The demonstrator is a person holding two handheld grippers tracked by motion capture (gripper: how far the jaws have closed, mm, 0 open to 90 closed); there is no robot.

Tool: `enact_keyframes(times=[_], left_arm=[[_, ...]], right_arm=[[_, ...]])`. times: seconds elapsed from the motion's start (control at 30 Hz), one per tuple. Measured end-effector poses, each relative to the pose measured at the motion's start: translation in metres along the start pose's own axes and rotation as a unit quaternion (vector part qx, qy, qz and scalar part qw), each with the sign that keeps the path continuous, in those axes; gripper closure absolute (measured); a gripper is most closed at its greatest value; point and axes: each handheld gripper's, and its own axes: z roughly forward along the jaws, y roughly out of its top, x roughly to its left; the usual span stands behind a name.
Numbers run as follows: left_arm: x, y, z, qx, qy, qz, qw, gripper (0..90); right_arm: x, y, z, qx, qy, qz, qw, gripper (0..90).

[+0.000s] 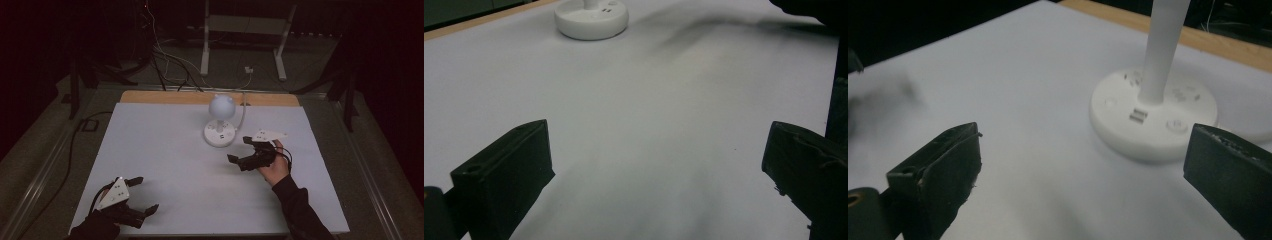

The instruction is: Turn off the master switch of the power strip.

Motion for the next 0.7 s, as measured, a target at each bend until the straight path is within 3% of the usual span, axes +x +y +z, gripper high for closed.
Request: enact_keyframes(times=[0.43,0.7], left_arm=[[-0.001,0.0,0.0,0.001,0.0,0.004,1.0,0.4],[-0.001,0.001,0.001,0.002,-0.002,0.005,1.0,0.4]], right_arm=[[0.008,-0.037,-0.033,0.012,-0.011,0.003,0.9999,1.7],[0.014,-0.059,-0.048,0.036,-0.02,-0.005,0.9991,1.7]])
